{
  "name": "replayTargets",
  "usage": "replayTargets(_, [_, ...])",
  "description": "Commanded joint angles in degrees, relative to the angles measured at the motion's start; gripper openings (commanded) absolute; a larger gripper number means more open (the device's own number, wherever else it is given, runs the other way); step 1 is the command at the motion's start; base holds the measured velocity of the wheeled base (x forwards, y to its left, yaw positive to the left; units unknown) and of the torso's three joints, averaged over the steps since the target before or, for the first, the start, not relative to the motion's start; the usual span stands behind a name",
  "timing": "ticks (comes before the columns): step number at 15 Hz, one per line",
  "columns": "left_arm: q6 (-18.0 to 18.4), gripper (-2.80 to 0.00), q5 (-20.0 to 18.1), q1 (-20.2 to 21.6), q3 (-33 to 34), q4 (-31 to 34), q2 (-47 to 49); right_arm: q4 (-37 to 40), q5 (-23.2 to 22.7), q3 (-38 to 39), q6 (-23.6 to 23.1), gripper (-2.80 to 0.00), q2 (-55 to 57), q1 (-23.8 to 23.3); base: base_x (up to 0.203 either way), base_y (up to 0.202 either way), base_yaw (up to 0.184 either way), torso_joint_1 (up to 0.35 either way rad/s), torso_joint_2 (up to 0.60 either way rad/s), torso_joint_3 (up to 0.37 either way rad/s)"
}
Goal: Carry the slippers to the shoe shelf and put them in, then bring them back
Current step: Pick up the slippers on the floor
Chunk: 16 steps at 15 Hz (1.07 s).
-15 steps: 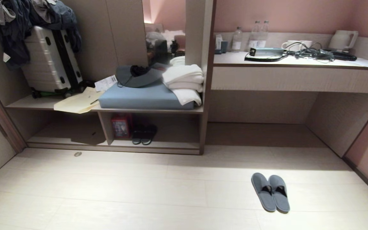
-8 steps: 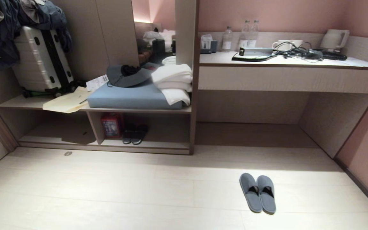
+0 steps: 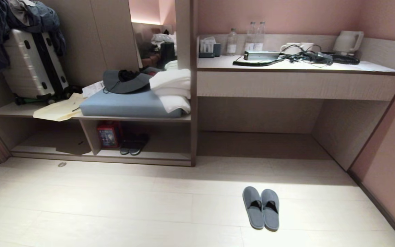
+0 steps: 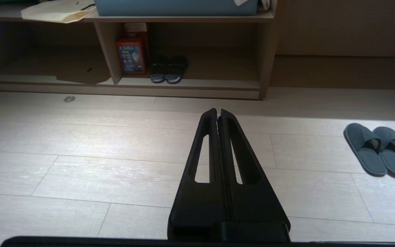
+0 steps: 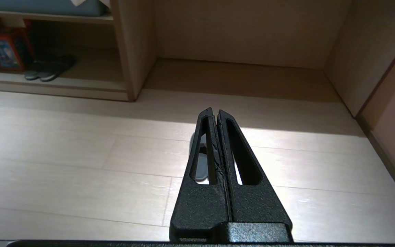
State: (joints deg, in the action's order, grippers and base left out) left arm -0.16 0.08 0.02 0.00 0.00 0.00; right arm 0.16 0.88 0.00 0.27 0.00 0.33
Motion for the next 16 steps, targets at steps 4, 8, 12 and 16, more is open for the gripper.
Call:
replayTargets(4, [0.0, -2.8, 0.0, 0.1, 0.0, 0.0, 0.0, 0.0, 0.0, 0.0, 0.0, -2.8, 0.1, 0.0, 0.0, -0.184, 0.003, 0.003, 0.0, 0.002])
replayTargets(8, [0.1, -2.8, 0.0, 0.0, 0.1, 0.0, 0.0, 0.0, 0.0, 0.0, 0.0, -2.8, 0.1, 0.0, 0.0, -0.021, 0.0, 0.0, 0.0, 0.001])
replayTargets(12, [0.1, -2.8, 0.0, 0.0, 0.0, 0.0, 0.0, 0.0, 0.0, 0.0, 0.0, -2.8, 0.1, 0.0, 0.0, 0.0, 0.0, 0.0, 0.0, -0.062])
replayTargets(16, [0.0, -2.8, 0.0, 0.0, 0.1, 0.0, 0.0, 0.0, 0.0, 0.0, 0.0, -2.8, 0.1, 0.1, 0.0, 0.0, 0.0, 0.0, 0.0, -0.189])
